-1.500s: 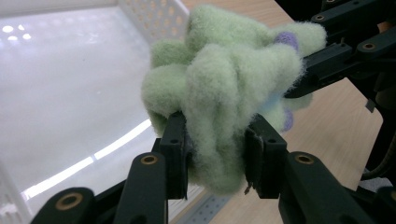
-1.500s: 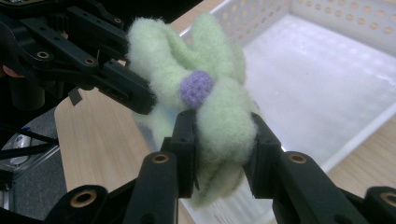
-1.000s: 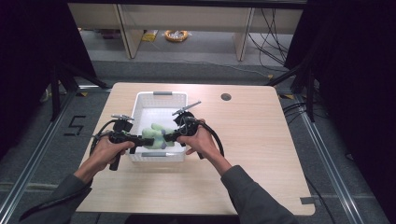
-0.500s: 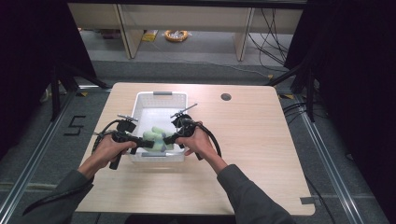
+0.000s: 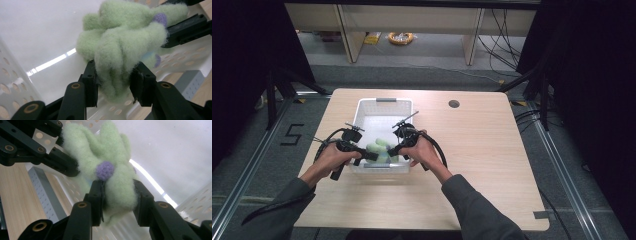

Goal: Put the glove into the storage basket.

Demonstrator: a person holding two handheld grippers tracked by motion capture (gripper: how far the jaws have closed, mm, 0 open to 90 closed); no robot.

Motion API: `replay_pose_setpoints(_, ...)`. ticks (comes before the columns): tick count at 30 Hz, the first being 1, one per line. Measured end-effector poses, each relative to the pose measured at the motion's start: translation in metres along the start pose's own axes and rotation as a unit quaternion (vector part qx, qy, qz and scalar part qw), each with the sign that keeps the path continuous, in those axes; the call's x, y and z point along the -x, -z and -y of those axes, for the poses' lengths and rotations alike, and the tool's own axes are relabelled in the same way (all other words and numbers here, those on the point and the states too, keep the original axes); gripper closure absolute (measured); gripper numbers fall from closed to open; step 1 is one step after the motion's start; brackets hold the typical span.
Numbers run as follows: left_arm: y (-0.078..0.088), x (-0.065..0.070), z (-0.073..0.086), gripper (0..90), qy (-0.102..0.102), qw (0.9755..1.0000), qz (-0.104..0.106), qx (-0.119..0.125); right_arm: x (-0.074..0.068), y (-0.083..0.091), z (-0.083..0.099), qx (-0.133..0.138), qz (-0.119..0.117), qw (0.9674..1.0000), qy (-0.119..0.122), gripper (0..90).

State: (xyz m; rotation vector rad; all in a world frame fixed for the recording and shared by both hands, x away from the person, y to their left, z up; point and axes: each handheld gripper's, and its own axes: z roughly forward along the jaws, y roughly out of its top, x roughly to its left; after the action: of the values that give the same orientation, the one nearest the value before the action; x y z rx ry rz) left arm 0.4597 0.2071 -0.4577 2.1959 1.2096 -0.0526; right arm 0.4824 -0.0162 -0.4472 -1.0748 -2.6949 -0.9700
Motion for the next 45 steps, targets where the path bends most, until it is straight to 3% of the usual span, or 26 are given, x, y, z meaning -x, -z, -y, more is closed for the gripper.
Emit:
replay_pose_setpoints(5, -0.001, 0.000, -0.001, 58.3, -0.013, 0.9996, -0.020, -0.015, 0.000, -0.002, -0.001, -0.005, 0.008, 0.9999, 0.004, 64.9)
replay_pose_setpoints(6, -0.002, 0.000, -0.001, 58.1, -0.013, 0.9996, -0.019, -0.014, 0.000, -0.002, -0.001, -0.010, 0.009, 0.9999, -0.002, 64.6)
replay_pose_setpoints(13, -0.001, 0.000, -0.002, 50.2, -0.010, 0.9992, -0.037, -0.015, -0.002, -0.003, -0.003, -0.012, 0.020, 0.9997, 0.012, 60.7)
replay_pose_setpoints(15, 0.000, -0.001, -0.004, 48.8, -0.009, 0.9993, -0.035, -0.007, -0.001, -0.003, -0.003, -0.008, 0.034, 0.9991, 0.025, 58.0)
replay_pose_setpoints(16, 0.001, 0.000, -0.004, 47.4, -0.005, 0.9992, -0.039, -0.004, -0.002, -0.002, -0.003, -0.011, 0.033, 0.9994, 0.011, 57.1)
replay_pose_setpoints(20, 0.005, 0.000, -0.007, 45.2, -0.007, 0.9990, -0.044, 0.004, -0.002, 0.004, -0.004, -0.001, 0.047, 0.9988, 0.013, 52.4)
replay_pose_setpoints(23, 0.009, 0.000, -0.008, 44.1, -0.009, 0.9989, -0.044, 0.010, -0.002, 0.010, -0.007, 0.011, 0.044, 0.9989, 0.014, 51.6)
replay_pose_setpoints(24, 0.009, 0.002, -0.008, 43.6, 0.001, 0.9987, -0.046, 0.021, -0.002, 0.012, -0.007, 0.016, 0.047, 0.9986, 0.018, 51.1)
replay_pose_setpoints(27, 0.013, 0.003, -0.009, 42.9, 0.004, 0.9985, -0.043, 0.034, -0.004, 0.019, -0.008, 0.025, 0.044, 0.9985, 0.019, 50.1)
replay_pose_setpoints(36, 0.019, 0.013, -0.009, 38.7, -0.002, 0.9979, -0.038, 0.052, -0.002, 0.029, -0.006, 0.039, 0.042, 0.9981, 0.022, 46.8)
replay_pose_setpoints(38, 0.021, 0.014, -0.009, 37.4, -0.003, 0.9977, -0.037, 0.058, 0.000, 0.031, -0.006, 0.047, 0.041, 0.9974, 0.035, 46.0)
replay_pose_setpoints(39, 0.021, 0.014, -0.009, 36.6, -0.003, 0.9977, -0.037, 0.058, -0.001, 0.033, -0.005, 0.048, 0.041, 0.9977, 0.025, 45.2)
replay_pose_setpoints(40, 0.022, 0.016, -0.008, 35.8, -0.002, 0.9971, -0.036, 0.067, 0.000, 0.034, -0.005, 0.052, 0.043, 0.9972, 0.034, 44.4)
replay_pose_setpoints(45, 0.028, 0.019, -0.005, 32.8, 0.001, 0.9960, -0.034, 0.082, 0.001, 0.044, 0.000, 0.065, 0.045, 0.9964, 0.031, 42.3)
